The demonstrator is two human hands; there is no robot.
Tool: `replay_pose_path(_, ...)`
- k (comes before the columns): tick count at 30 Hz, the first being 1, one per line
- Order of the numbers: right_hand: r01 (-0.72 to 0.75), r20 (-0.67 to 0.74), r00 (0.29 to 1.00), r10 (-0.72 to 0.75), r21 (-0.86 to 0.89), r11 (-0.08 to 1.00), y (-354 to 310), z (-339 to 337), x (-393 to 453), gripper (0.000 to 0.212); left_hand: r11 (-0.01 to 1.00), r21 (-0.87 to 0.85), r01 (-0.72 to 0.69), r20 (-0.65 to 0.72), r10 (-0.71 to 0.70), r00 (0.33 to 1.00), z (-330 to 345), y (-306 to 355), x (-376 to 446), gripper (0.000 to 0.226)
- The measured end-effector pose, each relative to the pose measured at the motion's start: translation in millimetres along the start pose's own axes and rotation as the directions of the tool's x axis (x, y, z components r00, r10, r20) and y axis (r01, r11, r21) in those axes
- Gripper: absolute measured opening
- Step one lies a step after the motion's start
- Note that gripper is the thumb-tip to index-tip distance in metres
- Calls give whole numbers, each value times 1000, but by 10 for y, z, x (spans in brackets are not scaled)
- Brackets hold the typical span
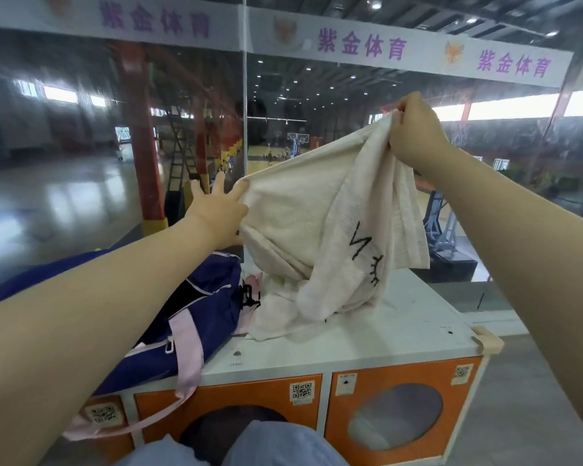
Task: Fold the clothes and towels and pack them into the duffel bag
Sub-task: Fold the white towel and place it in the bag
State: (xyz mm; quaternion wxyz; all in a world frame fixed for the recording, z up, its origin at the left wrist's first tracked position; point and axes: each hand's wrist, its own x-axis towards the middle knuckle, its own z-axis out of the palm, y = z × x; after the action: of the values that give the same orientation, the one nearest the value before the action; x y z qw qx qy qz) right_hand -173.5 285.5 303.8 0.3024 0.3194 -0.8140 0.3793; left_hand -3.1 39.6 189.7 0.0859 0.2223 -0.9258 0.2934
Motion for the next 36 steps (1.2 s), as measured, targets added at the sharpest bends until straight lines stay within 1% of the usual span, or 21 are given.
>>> replay_pose_path(2,-30,-37,999,31,16,999,-13,-63,44,30,1000,-5,31,-29,-31,999,68,-78,-31,55)
replay_pose_path(5,-70,-55,996,73,49,996,-9,-133,79,30,985,-100,142,-30,-146,989,203,-157,-103,60)
replay_pose_path(7,-81,-32,996,84,68,994,16,-129,63,30,951,-233,202,104,-182,978,298,-112,-133,64)
replay_pose_path(9,-80,14,997,79,104,991,35,-87,23,27,879,-430,204,203,-126,971,337,23,-150,65)
replay_pose_path(10,-76,39,997,72,134,988,38,-62,2,25,823,-545,163,163,-86,983,303,115,-162,59)
replay_pose_path(12,-52,84,996,37,189,981,14,-17,-42,22,675,-737,-15,-89,-74,993,149,340,-207,32)
replay_pose_path(14,-15,115,993,-9,207,978,-27,35,-84,19,504,-846,-175,-272,-126,954,-62,583,-258,10)
replay_pose_path(15,0,120,992,-26,208,978,-46,67,-103,17,401,-890,-215,-287,-128,949,-156,711,-273,8)
replay_pose_path(17,24,121,991,-51,215,976,-81,124,-132,11,157,-966,-206,-211,-21,977,-264,972,-282,13)
replay_pose_path(19,33,126,990,-65,239,971,-94,179,-133,9,-17,-991,-129,-131,128,983,-244,1209,-239,38)
replay_pose_path(20,33,127,990,-67,251,967,-93,201,-129,9,-54,-992,-111,-118,151,981,-197,1307,-203,57)
replay_pose_path(21,39,122,990,-73,259,965,-87,221,-124,9,-85,-991,-107,-117,118,986,-139,1387,-156,76)
replay_pose_path(23,61,111,990,-92,259,964,-84,251,-125,7,-72,-995,-74,-72,-32,997,-60,1463,-75,103)
replay_pose_path(24,74,113,988,-105,256,964,-83,268,-132,7,-70,-996,-47,-42,-76,996,-52,1464,-67,102)
replay_pose_path(25,85,124,985,-118,244,966,-71,293,-134,6,-89,-996,-24,-18,-68,997,-49,1446,-61,87)
replay_pose_path(27,108,153,978,-140,200,974,-21,365,-135,4,-154,-988,-28,-35,42,999,2,1401,-29,31)
replay_pose_path(28,119,160,976,-147,173,978,10,411,-139,4,-182,-983,-28,-41,68,997,28,1371,-35,13)
replay_pose_path(29,125,162,976,-147,140,982,49,466,-142,6,-206,-979,-8,-24,72,997,52,1330,-43,5)
replay_pose_path(32,63,168,983,-70,47,997,180,649,-163,17,-227,-967,119,110,49,993,119,1152,19,14)
replay_pose_path(34,-48,192,981,37,52,998,253,776,-188,19,-333,-928,170,157,65,985,123,970,45,21)
replay_pose_path(36,-150,225,967,115,141,979,295,888,-199,14,-423,-892,160,142,74,987,124,783,74,27)
